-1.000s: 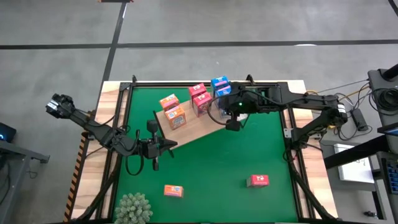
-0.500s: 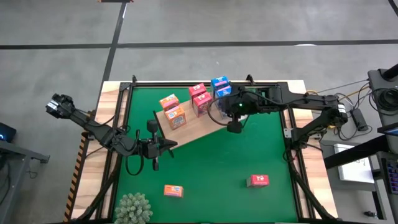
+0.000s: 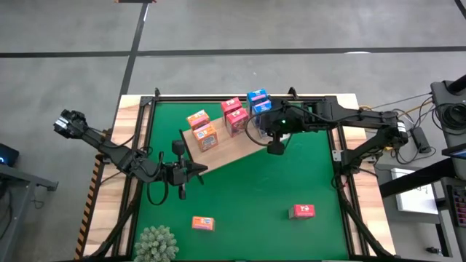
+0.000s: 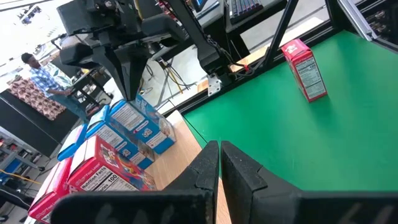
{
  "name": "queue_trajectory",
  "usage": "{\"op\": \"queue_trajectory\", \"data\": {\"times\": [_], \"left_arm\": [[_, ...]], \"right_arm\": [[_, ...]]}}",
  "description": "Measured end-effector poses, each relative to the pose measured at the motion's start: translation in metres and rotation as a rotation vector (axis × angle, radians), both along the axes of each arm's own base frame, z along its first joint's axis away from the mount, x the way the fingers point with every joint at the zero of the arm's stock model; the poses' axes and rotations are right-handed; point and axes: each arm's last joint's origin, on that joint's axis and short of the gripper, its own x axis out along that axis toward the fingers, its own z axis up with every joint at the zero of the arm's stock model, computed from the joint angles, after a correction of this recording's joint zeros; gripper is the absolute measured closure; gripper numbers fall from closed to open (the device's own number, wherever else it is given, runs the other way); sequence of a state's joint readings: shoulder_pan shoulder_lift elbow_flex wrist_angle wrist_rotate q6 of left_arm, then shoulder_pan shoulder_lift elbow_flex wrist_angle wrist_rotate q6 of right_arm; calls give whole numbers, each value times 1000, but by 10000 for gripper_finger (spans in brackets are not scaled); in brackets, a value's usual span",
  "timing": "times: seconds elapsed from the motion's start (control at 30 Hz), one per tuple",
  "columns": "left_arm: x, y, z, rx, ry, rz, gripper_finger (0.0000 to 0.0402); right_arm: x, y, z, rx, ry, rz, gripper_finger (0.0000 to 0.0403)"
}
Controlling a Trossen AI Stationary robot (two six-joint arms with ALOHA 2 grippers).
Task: Stack cereal on shelf
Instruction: Put the orange cereal box on the shelf aligned with other orange cereal boxes
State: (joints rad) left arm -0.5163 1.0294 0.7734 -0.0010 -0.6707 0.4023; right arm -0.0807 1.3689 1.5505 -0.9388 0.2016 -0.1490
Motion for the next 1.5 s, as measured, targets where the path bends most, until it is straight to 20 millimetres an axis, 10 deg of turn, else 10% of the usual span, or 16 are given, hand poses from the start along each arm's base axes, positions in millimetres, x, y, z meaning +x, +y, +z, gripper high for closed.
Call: {"op": "queue_trajectory", "data": {"times": [0.7,1.5], "left_arm": [[0,0,0,0,0,0,402],[5,-4,24,-313,-86,19,390]], "right_arm": [[-9,42,5,8,-67,126,394],[-11,93,-88,-123,-294,432,394]]}}
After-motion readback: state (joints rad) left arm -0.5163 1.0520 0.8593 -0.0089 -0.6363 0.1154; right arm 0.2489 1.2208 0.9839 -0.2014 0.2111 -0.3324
